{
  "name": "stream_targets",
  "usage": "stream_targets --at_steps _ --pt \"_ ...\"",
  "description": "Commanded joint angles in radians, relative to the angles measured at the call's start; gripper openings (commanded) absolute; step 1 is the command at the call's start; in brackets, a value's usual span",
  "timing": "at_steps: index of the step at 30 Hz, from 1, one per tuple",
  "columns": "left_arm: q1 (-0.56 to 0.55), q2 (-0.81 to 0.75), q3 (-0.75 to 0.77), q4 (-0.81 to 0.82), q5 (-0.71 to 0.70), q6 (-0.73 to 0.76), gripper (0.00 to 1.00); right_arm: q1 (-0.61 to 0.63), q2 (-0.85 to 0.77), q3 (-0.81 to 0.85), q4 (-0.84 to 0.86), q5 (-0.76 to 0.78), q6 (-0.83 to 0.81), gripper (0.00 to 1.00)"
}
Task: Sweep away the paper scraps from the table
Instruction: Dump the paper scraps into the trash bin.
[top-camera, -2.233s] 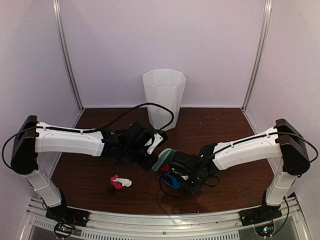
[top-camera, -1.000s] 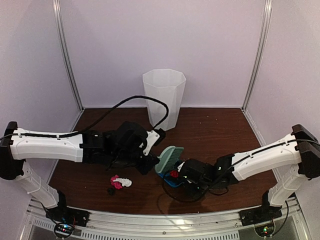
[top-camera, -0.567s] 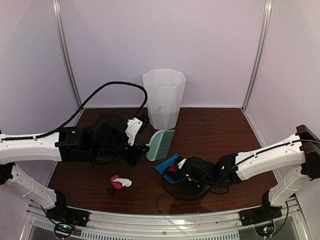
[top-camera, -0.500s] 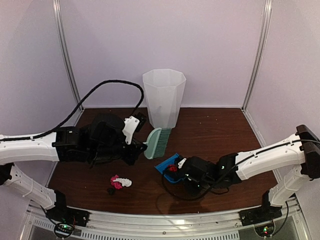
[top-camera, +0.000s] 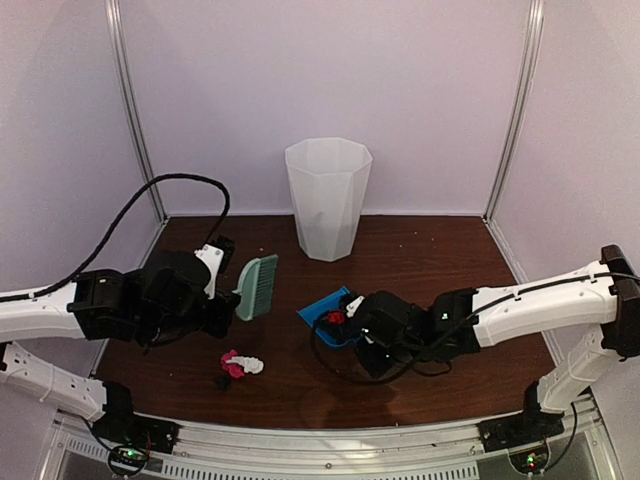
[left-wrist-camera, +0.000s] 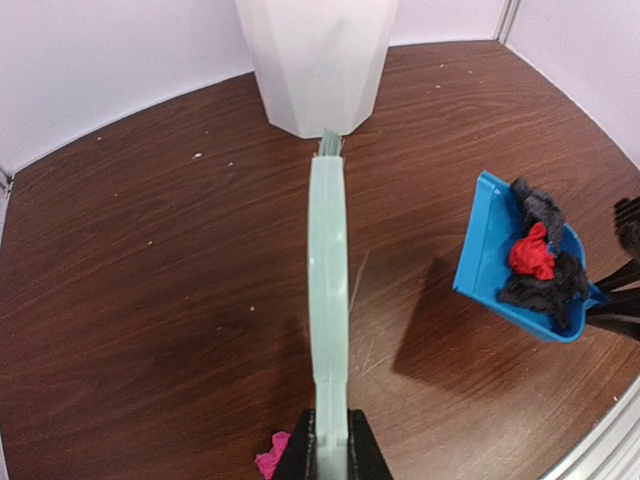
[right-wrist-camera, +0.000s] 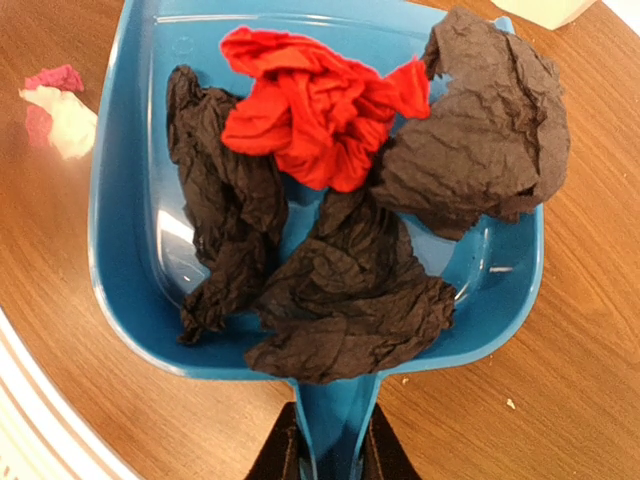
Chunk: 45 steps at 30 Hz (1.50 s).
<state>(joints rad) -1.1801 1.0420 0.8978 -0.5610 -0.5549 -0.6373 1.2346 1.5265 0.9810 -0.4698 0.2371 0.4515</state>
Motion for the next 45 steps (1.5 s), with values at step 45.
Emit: stream_targets --at_steps 45 --pt "-0.005 -0.206 -0.117 -0.129 -0.199 -0.18 0.0 -0.178 0.346 1.076 -0.461 -0.122 -0.141 0.0"
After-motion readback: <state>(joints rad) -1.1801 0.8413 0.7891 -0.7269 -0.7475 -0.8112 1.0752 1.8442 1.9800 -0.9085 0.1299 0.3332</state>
